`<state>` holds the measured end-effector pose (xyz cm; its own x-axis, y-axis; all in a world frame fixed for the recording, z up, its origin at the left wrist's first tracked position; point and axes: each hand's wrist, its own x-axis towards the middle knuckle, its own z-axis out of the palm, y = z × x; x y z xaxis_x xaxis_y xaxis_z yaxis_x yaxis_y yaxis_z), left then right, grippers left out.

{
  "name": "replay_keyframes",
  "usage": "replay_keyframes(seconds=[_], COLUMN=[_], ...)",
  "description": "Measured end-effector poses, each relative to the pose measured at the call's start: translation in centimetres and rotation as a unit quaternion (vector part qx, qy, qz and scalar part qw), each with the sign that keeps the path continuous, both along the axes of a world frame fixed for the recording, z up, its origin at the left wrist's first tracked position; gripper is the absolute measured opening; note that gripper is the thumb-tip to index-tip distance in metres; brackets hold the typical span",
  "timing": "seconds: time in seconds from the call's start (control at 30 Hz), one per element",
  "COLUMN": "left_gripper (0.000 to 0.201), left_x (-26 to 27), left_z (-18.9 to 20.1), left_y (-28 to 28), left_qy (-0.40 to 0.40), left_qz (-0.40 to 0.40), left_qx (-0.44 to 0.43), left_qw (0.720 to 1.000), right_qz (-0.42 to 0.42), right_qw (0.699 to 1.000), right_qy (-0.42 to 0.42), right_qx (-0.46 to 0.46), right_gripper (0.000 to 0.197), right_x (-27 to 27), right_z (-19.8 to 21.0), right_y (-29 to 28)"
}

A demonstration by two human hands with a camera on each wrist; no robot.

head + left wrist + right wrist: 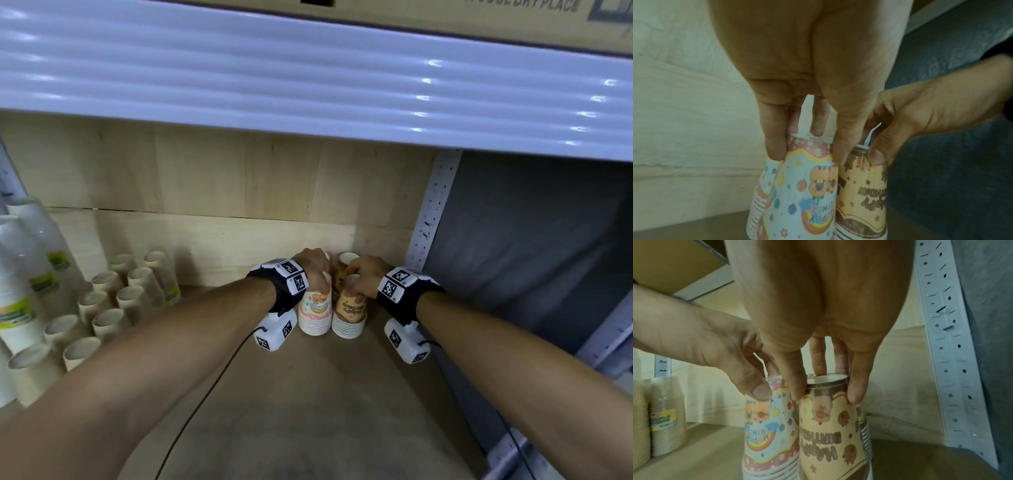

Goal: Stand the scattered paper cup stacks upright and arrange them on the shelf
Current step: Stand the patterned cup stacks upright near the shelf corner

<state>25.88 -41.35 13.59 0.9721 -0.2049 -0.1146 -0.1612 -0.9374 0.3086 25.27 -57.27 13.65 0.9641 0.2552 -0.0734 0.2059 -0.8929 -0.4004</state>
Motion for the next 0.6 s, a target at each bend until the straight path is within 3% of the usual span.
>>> replay_keyframes(seconds=[0.47, 0.6], left_gripper=[0.045, 0.066], left_x=[-0.1, -0.7], left_z=[-0.3, 0.3], left_y=[0.0, 0.7], left_qy=[0.010, -0.005], left_qz=[-0.011, -0.007], left_qx=[-0.026, -0.026], left_qw=[1.000, 1.000], right_qz=[-0.001, -0.007], right_qw=[1.000, 1.000], right_qy=[-0.011, -0.010], right_qx=[0.025, 0.024], right_gripper=[0.026, 0.027], right_x=[-0.1, -0.1], right_z=[-0.1, 0.0], right_y=[0.0, 0.2])
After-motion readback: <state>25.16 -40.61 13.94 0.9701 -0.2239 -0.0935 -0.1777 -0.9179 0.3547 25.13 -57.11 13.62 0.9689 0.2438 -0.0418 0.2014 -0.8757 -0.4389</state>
